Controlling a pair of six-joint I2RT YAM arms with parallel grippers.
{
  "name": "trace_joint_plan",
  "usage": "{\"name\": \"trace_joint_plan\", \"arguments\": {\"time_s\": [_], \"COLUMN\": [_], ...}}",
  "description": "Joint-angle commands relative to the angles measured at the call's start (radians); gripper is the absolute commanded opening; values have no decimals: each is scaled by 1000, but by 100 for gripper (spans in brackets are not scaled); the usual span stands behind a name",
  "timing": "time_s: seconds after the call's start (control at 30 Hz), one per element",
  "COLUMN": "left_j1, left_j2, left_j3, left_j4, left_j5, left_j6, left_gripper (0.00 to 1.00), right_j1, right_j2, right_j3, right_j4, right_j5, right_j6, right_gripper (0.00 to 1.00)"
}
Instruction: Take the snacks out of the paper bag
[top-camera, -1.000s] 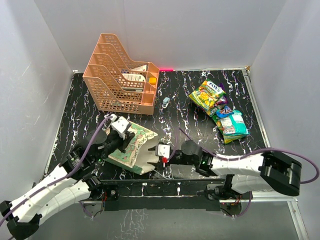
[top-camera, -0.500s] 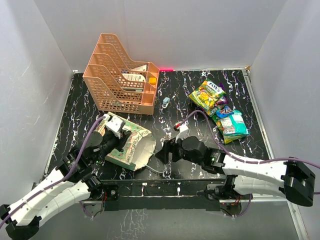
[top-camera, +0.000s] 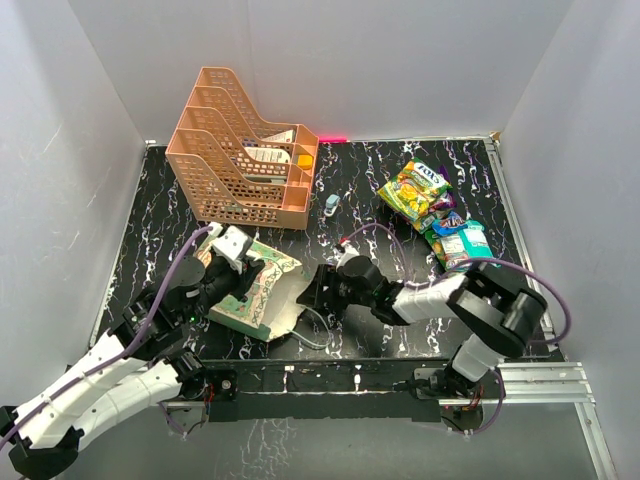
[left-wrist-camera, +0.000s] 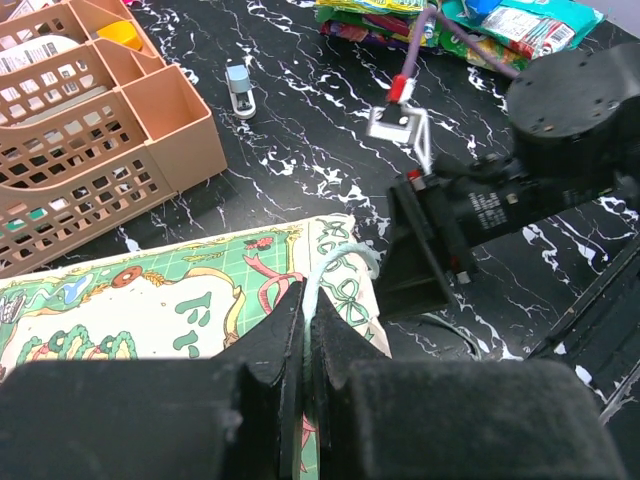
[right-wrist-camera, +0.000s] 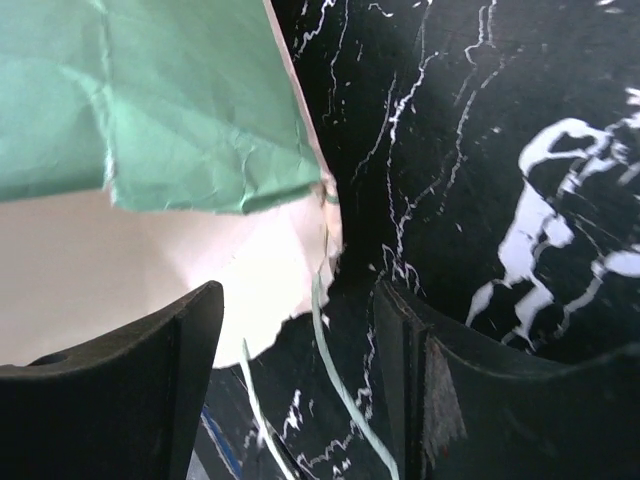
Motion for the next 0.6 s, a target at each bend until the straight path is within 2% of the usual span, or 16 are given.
{"name": "trace_joint_plan", "arguments": {"time_s": [0.0, 0.2, 0.27, 0.4, 0.57], "left_j1": [-2, -2, -2, -2, -2], "left_j2": [5, 32, 56, 146, 293], "left_j3": [61, 108, 135, 220, 349], "left_j4": [-10, -6, -13, -48, -118], "left_j5": [34, 61, 86, 179, 355], "left_j6": [16, 33, 47, 68, 79], "left_gripper": [0, 0, 0, 0, 0], "right_j1": [-1, 24, 39, 75, 95], "right_j2": [124, 253, 280, 343, 433], "right_j3": [39, 61, 76, 121, 199], "right_j4": [273, 352, 379, 452, 544], "right_j5": [-108, -95, -90, -82, -58], "right_j6": [127, 219, 237, 266, 299], "right_gripper": [62, 48, 40, 26, 17]}}
